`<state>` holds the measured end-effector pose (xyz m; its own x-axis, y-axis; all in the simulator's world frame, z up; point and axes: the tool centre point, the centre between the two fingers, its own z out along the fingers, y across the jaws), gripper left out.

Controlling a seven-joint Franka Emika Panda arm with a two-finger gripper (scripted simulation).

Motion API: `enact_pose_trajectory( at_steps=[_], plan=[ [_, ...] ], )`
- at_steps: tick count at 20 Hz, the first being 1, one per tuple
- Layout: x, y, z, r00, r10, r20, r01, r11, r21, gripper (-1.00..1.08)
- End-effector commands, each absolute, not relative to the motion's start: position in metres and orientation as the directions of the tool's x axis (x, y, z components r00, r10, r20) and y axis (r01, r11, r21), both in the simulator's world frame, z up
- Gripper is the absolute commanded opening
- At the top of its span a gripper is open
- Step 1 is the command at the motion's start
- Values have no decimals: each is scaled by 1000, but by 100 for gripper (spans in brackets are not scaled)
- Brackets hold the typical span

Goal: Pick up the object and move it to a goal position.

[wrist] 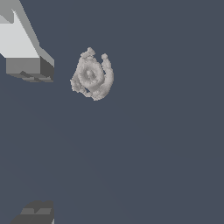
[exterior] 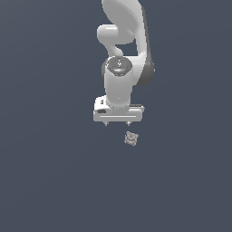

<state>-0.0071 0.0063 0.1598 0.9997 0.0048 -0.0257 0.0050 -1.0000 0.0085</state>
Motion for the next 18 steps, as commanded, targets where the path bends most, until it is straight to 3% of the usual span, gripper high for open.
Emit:
enact_pose_trajectory(
  at_steps=[1, 18],
  plan=[
    [-7, 6, 160, 1000, 5, -26, 5, -1000, 8, 100],
    [-16, 19, 148, 998, 27, -59, 26, -1000, -11, 100]
  ],
)
